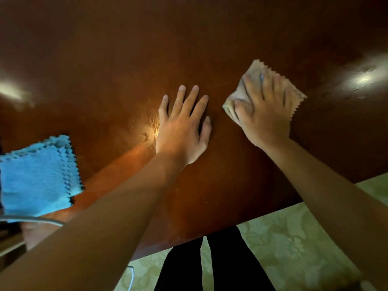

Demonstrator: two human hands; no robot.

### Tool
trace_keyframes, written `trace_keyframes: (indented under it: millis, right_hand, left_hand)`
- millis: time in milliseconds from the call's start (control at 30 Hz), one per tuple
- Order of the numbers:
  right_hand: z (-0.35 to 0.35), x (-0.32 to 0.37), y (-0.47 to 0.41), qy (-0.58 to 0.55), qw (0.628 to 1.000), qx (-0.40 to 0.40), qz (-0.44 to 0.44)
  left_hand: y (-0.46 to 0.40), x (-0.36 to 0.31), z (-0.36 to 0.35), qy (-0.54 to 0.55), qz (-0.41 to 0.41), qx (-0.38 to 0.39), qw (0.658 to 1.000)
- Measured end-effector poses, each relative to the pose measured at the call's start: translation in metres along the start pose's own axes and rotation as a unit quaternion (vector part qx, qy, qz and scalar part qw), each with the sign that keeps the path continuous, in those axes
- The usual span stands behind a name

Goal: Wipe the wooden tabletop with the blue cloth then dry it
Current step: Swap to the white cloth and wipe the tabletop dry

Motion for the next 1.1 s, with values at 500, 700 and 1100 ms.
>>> trace_keyframes:
  millis: [500,700,1100]
  right_hand:
    - [0.002,0.003,-0.027,0.002,0.999,-0.015,0.029]
    - [-0.01,0.044,0.02,-0.098,0.984,-0.076,0.128]
    - [-0.003,0.023,-0.029,-0.099,0.988,-0.06,0.099]
  left_hand:
    - [-0.013,0.011,0.019,0.033,0.001,-0.039,0.999]
    - [-0.055,0.046,0.026,-0.023,0.06,-0.019,0.998]
    - [-0.067,0.052,0.015,-0.056,0.063,0.005,0.996]
Point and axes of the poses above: each hand's wrist, its own y-axis away from the middle knuckle, its own z-axis out of the back of the hand, x = y × z, the point moved 1 cm from there along -y, towards the middle knuckle, and after that the axes turned 2 degrees about y, right-handed, at the moved point
